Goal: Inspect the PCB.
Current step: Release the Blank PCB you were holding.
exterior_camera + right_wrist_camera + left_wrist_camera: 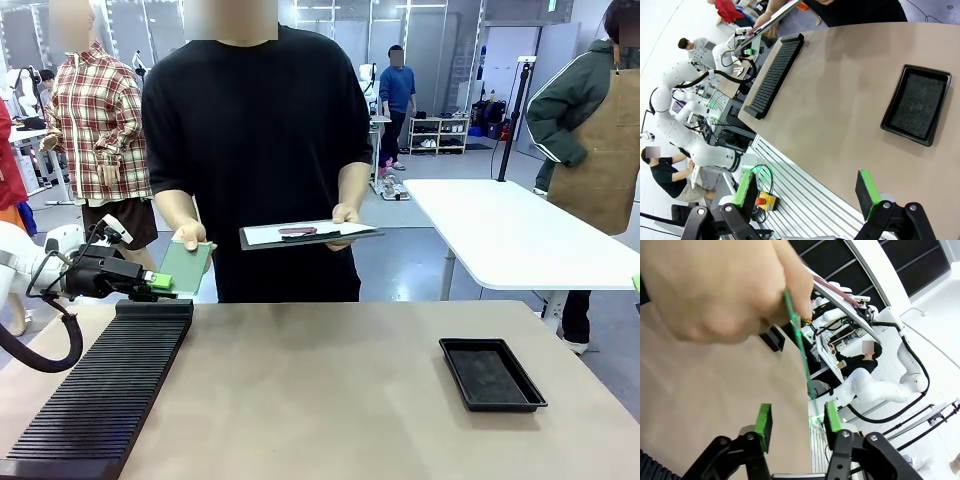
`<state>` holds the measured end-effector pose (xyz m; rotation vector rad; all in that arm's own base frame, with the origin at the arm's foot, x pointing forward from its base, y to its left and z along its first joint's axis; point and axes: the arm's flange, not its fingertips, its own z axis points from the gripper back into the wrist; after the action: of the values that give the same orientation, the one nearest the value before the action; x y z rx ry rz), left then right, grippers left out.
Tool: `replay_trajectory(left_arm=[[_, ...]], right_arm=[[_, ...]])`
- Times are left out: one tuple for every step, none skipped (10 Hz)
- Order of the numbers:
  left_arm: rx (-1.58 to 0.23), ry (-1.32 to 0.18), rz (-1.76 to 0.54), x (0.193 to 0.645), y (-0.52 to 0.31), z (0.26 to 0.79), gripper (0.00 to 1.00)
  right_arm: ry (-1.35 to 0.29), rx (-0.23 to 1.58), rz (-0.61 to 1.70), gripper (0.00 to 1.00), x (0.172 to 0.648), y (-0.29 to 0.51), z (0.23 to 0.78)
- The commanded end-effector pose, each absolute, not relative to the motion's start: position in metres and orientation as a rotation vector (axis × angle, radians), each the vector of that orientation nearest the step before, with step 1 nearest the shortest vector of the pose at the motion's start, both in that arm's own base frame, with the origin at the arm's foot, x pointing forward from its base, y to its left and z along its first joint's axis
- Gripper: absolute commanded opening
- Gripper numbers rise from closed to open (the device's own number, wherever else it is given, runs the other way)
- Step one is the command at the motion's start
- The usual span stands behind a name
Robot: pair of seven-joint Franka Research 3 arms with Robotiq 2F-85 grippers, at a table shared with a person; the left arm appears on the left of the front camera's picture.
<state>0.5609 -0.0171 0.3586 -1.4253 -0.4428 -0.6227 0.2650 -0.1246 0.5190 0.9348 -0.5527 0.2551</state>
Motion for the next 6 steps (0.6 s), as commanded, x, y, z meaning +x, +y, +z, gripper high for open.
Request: replay_trajectory(left_arm=[[-1.447,-0.437,-0.641,0.5644,-0.0133,0.3651,1.0],[-1.446,-0.442,-0.638,0.5642,-0.0117,0.3658,1.0],[-1.448,-0.443,-0.636,0.5637,-0.0107,0.3656,0.91],[-1.449,-0.443,-0.635,0.5635,-0.0108,0.3656,1.0],[-1.45,-0.444,-0.634,0.5626,-0.0105,0.3652,1.0],[-1.449,-0.447,-0.634,0.5625,-0.01,0.3655,1.0]], right_arm=[[-0.565,0.94,0.271,1.0,0.2654,-0.1248,0.5201],[-0.565,0.94,0.271,1.0,0.2654,-0.1248,0.5201],[-0.565,0.94,0.271,1.0,0.2654,-0.1248,0.5201],[-0.565,0.94,0.271,1.0,0.2654,-0.1248,0.5201],[-0.565,0.94,0.271,1.0,0.2654,-0.1248,0.5201],[-0.565,0.94,0.271,1.0,0.2654,-0.1248,0.5201]])
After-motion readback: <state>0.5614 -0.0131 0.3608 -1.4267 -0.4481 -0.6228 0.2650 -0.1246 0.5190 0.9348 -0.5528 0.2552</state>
